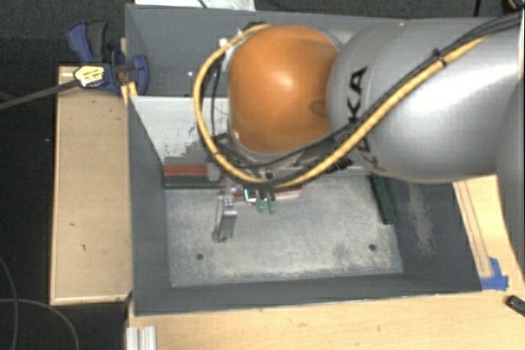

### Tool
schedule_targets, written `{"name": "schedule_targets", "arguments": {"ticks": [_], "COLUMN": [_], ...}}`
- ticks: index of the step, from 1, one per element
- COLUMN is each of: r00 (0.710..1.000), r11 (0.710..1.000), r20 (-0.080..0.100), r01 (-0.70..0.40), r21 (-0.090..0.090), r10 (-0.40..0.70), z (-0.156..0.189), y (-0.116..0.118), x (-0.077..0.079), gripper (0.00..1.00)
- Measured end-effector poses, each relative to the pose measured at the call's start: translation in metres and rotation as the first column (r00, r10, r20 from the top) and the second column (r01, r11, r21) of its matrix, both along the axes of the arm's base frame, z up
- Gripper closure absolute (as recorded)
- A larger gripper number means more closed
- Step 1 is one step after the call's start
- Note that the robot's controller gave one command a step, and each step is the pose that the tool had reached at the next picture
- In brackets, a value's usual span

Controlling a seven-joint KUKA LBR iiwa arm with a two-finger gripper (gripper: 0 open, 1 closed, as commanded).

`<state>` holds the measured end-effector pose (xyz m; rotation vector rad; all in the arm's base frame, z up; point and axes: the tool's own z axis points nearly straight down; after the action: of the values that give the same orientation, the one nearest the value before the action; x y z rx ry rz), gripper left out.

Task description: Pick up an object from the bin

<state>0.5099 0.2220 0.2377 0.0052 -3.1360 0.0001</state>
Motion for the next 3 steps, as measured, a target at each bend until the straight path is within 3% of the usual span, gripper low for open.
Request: {"name": "schedule_targets", "arguments": {"ticks": [1,2,3], "r00": [1.0,0.998,0.998], "r11": [1.0,0.998,0.998], "r20": [0.001,0.004,0.004], "r01": [0.03,0.062,0.064], "r21": [-0.005,-0.001,0.001], "r10": [-0.03,-0.062,-0.064], "z": [-0.062,-0.078,-0.077], "y": [-0.103,-0.128,-0.127], "x": [-0.024,-0.011,-0.011], "gripper": [0.0,0.0,1.0]}}
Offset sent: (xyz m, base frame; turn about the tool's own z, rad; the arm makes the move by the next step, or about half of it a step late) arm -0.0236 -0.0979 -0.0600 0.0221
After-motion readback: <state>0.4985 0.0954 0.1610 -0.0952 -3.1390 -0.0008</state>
